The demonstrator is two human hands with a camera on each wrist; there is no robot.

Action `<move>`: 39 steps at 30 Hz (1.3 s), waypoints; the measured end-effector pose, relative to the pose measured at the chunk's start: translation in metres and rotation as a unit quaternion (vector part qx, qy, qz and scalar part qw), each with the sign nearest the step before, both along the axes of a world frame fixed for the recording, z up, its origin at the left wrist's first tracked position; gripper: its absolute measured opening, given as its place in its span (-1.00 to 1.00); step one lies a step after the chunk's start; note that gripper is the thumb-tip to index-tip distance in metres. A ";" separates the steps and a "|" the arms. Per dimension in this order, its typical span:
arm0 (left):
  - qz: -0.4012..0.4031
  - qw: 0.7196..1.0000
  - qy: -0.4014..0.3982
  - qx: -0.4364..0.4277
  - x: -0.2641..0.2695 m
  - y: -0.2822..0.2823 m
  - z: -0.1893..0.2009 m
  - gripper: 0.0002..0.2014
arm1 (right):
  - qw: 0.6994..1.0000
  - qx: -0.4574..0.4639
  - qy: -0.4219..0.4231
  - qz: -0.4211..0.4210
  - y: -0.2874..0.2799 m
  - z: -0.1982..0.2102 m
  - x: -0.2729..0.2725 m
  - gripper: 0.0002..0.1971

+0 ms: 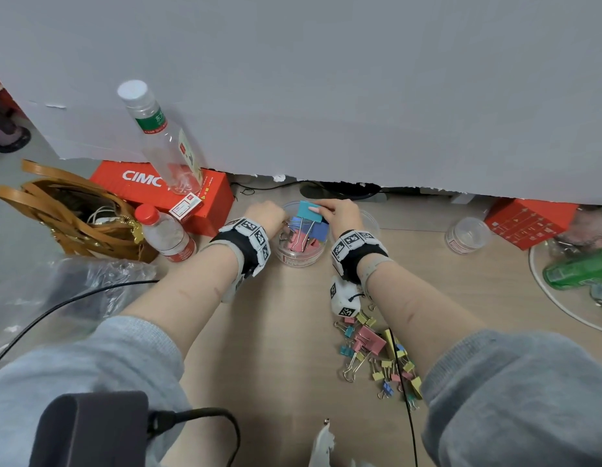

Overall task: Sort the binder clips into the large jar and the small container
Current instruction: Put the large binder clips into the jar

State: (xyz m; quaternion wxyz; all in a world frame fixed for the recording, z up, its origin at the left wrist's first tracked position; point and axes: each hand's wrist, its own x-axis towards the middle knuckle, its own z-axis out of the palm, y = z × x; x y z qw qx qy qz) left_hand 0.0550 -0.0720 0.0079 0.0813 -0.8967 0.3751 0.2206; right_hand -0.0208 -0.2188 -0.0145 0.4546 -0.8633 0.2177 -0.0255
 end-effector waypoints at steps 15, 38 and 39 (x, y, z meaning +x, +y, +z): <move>0.010 1.000 0.015 -0.010 -0.013 0.000 -0.032 -0.63 | 0.956 -0.259 0.053 0.128 0.016 -0.010 0.003 -0.66; 0.081 0.967 -0.070 -0.233 -0.039 0.015 -0.026 -0.53 | 0.953 -0.272 0.118 0.059 0.027 -0.007 -0.030 -0.61; 0.054 0.975 -0.049 -0.209 -0.041 0.012 -0.027 -0.45 | 0.945 -0.288 0.129 0.080 0.027 -0.007 -0.031 -0.59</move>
